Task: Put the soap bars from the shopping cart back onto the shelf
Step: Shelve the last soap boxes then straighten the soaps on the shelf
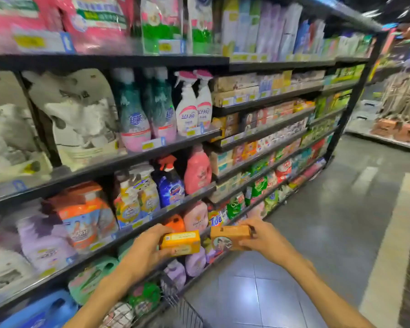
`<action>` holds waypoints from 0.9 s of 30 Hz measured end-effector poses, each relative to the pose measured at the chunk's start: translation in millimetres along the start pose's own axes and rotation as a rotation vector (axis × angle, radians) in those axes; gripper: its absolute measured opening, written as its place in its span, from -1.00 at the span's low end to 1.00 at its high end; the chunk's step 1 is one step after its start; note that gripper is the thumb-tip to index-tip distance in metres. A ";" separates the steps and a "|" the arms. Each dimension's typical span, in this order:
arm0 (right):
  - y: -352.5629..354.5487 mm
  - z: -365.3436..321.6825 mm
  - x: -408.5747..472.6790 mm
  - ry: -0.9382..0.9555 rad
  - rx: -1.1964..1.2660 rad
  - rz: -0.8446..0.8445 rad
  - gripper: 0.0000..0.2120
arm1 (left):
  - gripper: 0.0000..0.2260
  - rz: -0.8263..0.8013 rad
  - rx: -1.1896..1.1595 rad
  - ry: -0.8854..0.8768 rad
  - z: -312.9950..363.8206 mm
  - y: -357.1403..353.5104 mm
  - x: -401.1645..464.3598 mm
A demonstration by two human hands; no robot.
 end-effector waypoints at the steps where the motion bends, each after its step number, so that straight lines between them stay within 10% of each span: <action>1: 20.3 11.5 -3.7 -0.011 0.006 0.010 -0.69 | -0.60 -0.009 -0.012 -0.023 20.8 -7.4 14.3; 16: 267.3 210.6 10.2 -0.158 0.046 0.203 -0.64 | -0.66 -0.025 0.024 -0.231 216.1 -140.8 237.7; 27: 341.9 278.6 151.2 -0.113 0.061 0.198 -0.60 | -0.63 0.077 0.103 -0.306 224.6 -154.1 415.6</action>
Point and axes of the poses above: each hand's wrist, its own x-axis towards the middle knuckle, its own y-axis out of the back of the hand, z = x × y, the point moved 7 cm from there along x, towards the middle knuckle
